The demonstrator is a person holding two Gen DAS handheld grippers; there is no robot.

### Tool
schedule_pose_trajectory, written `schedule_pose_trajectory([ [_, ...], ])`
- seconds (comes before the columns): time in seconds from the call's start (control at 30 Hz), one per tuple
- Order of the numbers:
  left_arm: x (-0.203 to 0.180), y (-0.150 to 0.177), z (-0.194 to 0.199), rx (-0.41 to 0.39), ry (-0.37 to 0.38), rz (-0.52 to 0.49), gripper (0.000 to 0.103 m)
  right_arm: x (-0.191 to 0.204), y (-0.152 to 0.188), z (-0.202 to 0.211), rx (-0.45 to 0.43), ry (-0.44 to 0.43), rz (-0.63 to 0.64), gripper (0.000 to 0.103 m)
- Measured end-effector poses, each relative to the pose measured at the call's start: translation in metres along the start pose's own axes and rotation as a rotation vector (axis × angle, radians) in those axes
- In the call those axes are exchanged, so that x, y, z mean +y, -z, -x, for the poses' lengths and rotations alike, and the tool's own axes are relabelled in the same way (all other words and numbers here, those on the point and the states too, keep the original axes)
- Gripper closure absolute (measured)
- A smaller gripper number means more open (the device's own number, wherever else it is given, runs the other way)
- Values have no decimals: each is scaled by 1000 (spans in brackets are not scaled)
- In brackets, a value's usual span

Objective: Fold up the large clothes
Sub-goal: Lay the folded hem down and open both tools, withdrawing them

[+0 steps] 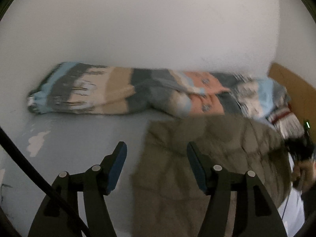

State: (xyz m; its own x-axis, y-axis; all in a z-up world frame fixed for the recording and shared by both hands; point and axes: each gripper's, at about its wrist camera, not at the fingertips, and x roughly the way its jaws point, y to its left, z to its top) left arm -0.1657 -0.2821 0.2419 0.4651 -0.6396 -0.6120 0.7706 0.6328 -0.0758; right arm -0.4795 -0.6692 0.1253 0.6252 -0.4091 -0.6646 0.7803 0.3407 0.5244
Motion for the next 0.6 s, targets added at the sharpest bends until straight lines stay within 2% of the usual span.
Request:
schedule_pose_trajectory([
  [0.17, -62, 22, -39, 65, 68, -79, 40, -11, -6, -31, 64, -9, -57, 86],
  [0.23, -84, 29, -56, 89, 84, -96, 40, -20, -7, -34, 98, -46, -111, 81],
  [0.3, -97, 35, -68, 115, 91, -101, 40, -29, -10, -27, 113, -119, -159, 76],
  [0.37, -108, 39, -82, 131, 75, -119, 40, -35, -14, -16, 117, -178, -173, 72],
  [0.47, -115, 42, -94, 131, 40, -148, 40, -39, -19, 4, 99, -248, -181, 56],
  [0.53, -115, 44, -101, 137, 29, -144, 39, -42, -21, 21, 60, -281, -180, 36],
  [0.6, -112, 45, -107, 145, 18, -131, 38, -40, -20, 34, 15, -266, -162, 33],
])
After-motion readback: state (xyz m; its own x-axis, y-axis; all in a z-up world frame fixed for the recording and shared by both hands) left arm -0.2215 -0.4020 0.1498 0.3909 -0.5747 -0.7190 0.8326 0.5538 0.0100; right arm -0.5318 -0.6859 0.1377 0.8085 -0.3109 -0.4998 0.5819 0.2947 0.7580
